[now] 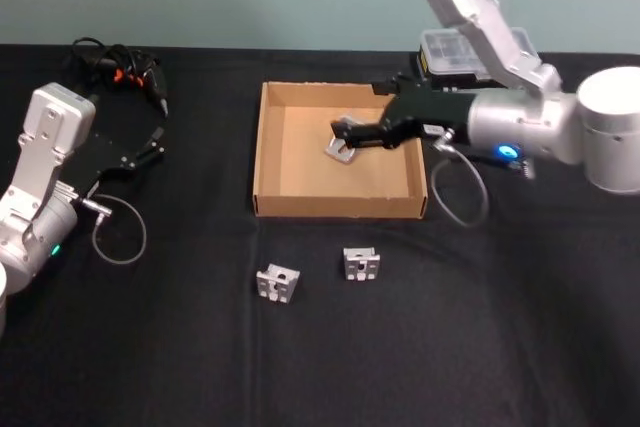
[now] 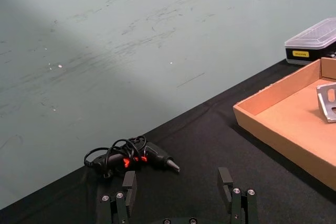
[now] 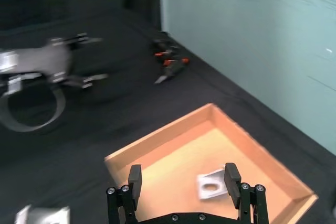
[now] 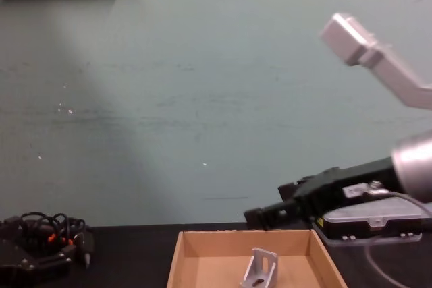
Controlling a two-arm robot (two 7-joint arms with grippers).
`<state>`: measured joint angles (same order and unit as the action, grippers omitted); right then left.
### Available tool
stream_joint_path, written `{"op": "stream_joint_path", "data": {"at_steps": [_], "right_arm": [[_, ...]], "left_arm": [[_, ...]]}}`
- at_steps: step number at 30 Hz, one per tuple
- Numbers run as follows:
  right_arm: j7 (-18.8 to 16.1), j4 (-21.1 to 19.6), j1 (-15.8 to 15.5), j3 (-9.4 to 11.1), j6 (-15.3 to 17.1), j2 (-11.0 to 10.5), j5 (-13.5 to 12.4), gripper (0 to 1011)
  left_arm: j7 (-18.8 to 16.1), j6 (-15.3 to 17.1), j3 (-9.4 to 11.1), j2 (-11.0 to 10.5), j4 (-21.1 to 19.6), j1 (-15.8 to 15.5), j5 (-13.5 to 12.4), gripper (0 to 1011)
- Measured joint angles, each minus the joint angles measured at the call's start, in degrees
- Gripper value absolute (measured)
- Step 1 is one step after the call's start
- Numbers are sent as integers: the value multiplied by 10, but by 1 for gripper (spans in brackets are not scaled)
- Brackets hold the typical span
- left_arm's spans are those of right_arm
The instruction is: Use one hand to pick up the angle iron from the table and place it into the box.
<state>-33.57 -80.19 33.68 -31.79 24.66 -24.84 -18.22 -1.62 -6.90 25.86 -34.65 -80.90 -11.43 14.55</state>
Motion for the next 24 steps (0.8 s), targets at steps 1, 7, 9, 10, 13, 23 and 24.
{"op": "stream_joint_path", "data": {"at_steps": [1, 7, 9, 10, 13, 23, 24], "right_arm": [[-11, -22, -13, 1, -6, -17, -6, 1004], [-61, -99, -68, -8, -55, -96, -14, 1004], [-83, -110, -79, -22, -85, -124, -4, 1004], [-91, -111, -81, -27, -93, -131, -1, 1004], [-119, -112, -83, -46, -119, -154, 10, 1004], [-134, -89, -67, -87, -144, -165, 57, 1004], [-133, -88, -66, -89, -143, -163, 59, 1004]], "left_arm": [[0, 0, 0, 0, 0, 0, 0, 1011], [0, 0, 0, 0, 0, 0, 0, 1011], [0, 0, 0, 0, 0, 0, 0, 1011], [0, 0, 0, 0, 0, 0, 0, 1011], [0, 0, 0, 0, 0, 0, 0, 1011], [0, 0, 0, 0, 0, 0, 0, 1011], [0, 0, 0, 0, 0, 0, 0, 1011]]}}
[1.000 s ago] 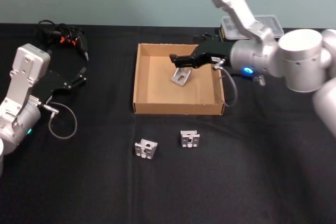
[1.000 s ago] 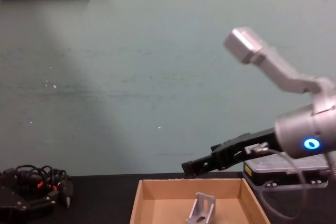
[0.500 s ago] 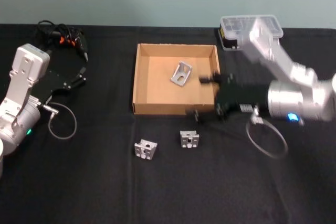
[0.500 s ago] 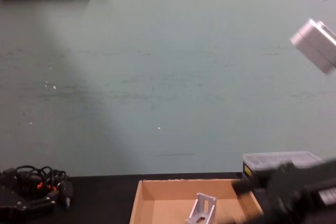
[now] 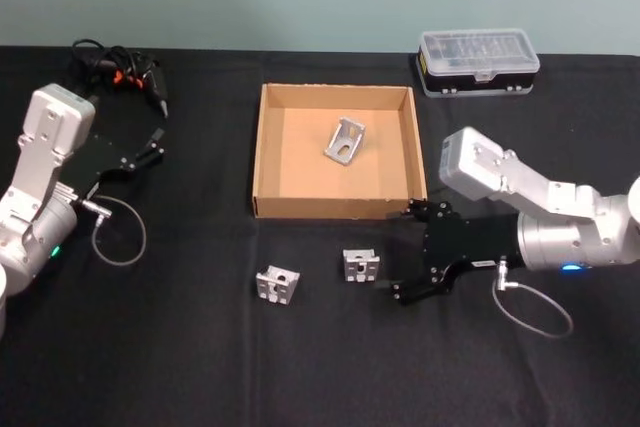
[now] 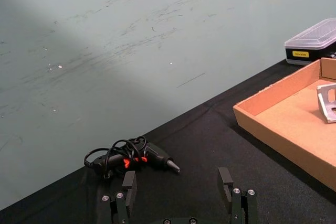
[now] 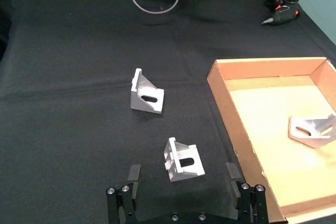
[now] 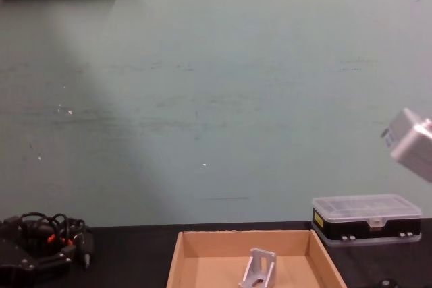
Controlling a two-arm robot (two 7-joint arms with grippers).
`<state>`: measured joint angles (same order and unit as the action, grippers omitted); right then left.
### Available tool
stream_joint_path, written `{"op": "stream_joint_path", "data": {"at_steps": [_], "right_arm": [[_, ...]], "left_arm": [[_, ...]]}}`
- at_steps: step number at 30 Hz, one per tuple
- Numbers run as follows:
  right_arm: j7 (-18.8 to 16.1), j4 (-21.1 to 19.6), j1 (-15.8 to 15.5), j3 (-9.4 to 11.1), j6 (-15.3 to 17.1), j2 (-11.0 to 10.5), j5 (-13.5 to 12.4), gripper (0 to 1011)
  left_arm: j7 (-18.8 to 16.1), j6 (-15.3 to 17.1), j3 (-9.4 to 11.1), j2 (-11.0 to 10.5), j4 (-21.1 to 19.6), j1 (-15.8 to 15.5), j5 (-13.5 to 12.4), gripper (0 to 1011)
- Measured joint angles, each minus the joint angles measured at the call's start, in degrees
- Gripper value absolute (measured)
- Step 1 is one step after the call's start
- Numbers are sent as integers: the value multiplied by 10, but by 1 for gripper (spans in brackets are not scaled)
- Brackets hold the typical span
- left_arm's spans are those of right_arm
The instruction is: Use one hand to pick up the angle iron from the table and place it into the box.
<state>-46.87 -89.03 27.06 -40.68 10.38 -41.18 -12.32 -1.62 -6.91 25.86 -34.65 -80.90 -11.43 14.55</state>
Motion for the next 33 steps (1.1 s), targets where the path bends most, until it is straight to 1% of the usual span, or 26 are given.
{"op": "stream_joint_path", "data": {"at_steps": [5, 11, 15, 21, 26, 31, 33], "right_arm": [[7, 2, 5, -7, 8, 11, 7, 1004], [7, 3, 10, -12, 13, 18, 11, 1004], [2, 7, 16, -21, 31, 24, 14, 1004], [-4, 16, 22, -28, 52, 32, 11, 1004], [-7, 30, 31, -34, 78, 46, 1, 1004], [-8, 30, 31, -34, 78, 45, 0, 1004], [-8, 29, 31, -34, 77, 45, 1, 969]], "left_arm": [[0, 0, 0, 0, 0, 0, 0, 1011], [0, 0, 0, 0, 0, 0, 0, 1011], [0, 0, 0, 0, 0, 0, 0, 1011], [0, 0, 0, 0, 0, 0, 0, 1011], [0, 0, 0, 0, 0, 0, 0, 1011], [0, 0, 0, 0, 0, 0, 0, 1011], [0, 0, 0, 0, 0, 0, 0, 1011]]}}
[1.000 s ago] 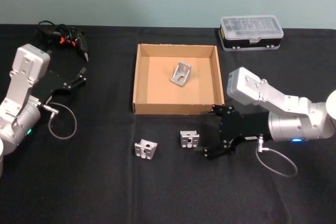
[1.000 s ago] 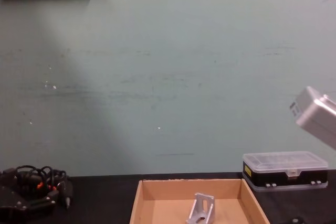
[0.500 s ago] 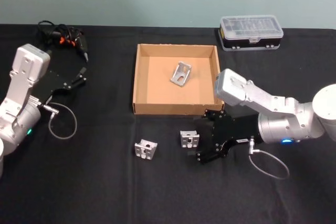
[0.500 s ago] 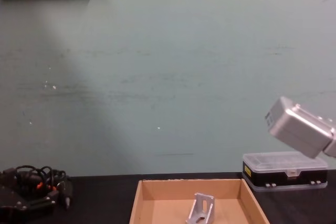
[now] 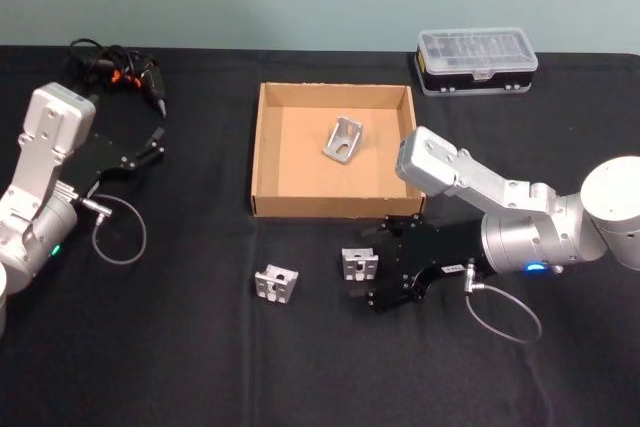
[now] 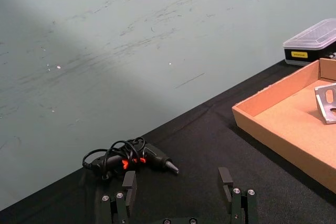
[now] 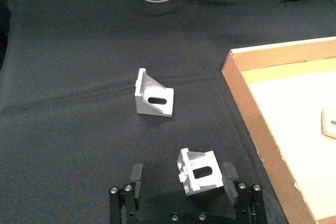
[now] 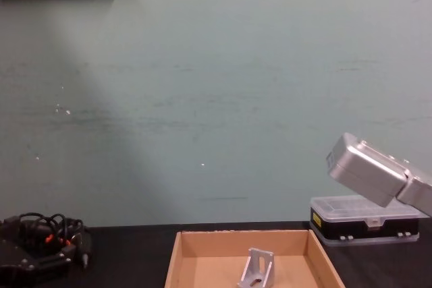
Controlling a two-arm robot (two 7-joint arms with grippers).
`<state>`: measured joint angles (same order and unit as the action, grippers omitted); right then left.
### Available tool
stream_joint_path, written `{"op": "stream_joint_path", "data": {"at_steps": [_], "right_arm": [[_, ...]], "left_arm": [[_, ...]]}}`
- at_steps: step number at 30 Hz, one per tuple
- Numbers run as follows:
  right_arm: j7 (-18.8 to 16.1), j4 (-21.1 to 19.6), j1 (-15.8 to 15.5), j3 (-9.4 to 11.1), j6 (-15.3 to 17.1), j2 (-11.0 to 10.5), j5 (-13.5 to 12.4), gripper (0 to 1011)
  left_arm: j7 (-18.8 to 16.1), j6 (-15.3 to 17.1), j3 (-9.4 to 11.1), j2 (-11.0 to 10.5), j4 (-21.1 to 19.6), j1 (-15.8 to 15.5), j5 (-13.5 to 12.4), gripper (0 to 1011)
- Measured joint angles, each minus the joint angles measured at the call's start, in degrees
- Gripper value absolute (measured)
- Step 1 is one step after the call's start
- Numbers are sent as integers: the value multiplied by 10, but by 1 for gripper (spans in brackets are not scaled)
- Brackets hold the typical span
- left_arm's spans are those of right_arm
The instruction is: Use one hand to pick up the angle iron from the table and place it into the box.
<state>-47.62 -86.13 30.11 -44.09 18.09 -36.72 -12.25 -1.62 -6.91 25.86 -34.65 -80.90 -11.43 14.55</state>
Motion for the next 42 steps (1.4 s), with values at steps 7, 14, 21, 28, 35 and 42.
{"op": "stream_joint_path", "data": {"at_steps": [7, 14, 21, 28, 35, 42], "right_arm": [[0, -2, -1, 1, -2, -1, 1, 816], [0, -3, -1, 1, -4, -2, 1, 605], [0, -3, -2, 2, -5, -3, 2, 360], [0, -4, -2, 2, -5, -3, 2, 143], [0, -4, -2, 2, -6, -3, 2, 57], [2, -9, -3, 8, -9, -5, -9, 57]], "left_arm": [[0, 0, 0, 0, 0, 0, 0, 1011], [0, 0, 0, 0, 0, 0, 0, 1011], [0, 0, 0, 0, 0, 0, 0, 1011], [0, 0, 0, 0, 0, 0, 0, 1011], [0, 0, 0, 0, 0, 0, 0, 1011], [0, 0, 0, 0, 0, 0, 0, 1011]]}}
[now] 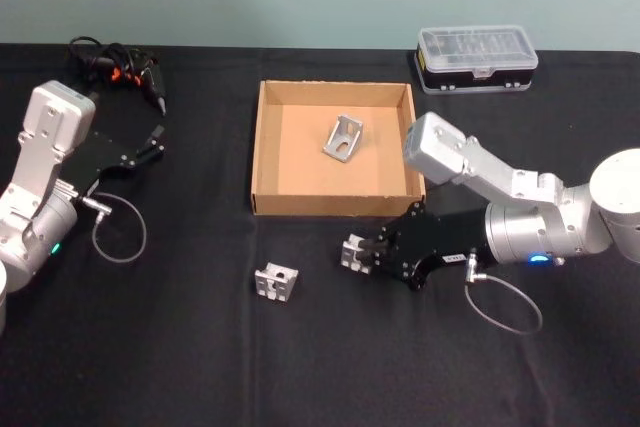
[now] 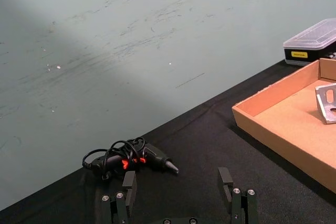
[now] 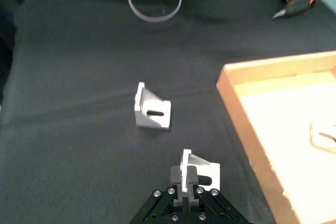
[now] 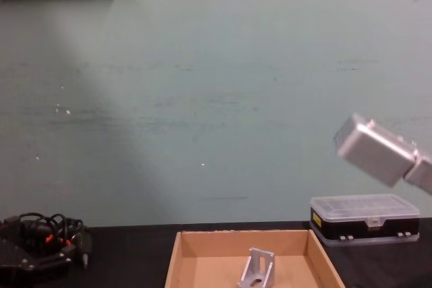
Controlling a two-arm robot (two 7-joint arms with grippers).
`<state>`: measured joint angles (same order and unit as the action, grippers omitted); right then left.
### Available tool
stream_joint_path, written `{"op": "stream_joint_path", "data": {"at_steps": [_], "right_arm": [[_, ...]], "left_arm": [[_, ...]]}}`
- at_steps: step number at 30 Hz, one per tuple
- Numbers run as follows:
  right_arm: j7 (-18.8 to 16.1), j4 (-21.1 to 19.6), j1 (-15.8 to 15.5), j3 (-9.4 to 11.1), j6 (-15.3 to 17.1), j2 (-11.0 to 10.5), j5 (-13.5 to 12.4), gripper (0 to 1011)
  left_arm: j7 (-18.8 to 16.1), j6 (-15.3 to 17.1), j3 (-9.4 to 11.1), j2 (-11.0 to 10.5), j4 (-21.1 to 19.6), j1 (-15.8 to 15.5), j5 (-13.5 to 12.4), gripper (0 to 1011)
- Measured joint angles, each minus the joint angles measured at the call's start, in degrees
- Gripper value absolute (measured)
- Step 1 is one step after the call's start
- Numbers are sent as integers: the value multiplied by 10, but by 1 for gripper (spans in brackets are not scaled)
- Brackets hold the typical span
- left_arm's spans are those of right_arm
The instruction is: Use one hand to pick up the angle iron from the table and place it into the box.
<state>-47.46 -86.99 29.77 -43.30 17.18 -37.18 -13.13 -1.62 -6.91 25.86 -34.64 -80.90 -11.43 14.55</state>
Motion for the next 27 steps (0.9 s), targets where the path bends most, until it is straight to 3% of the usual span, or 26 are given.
{"op": "stream_joint_path", "data": {"at_steps": [11, 15, 21, 27], "right_arm": [[31, -39, 6, 44, 14, 0, -66, 57], [53, -26, 24, 57, 32, 12, -83, 57], [75, 26, 67, 56, 57, 34, -79, 57], [77, 93, 112, 29, 76, 52, -47, 57]], "left_arm": [[0, 0, 0, 0, 0, 0, 0, 1011], [0, 0, 0, 0, 0, 0, 0, 1011], [0, 0, 0, 0, 0, 0, 0, 1011], [0, 0, 0, 0, 0, 0, 0, 1011]]}}
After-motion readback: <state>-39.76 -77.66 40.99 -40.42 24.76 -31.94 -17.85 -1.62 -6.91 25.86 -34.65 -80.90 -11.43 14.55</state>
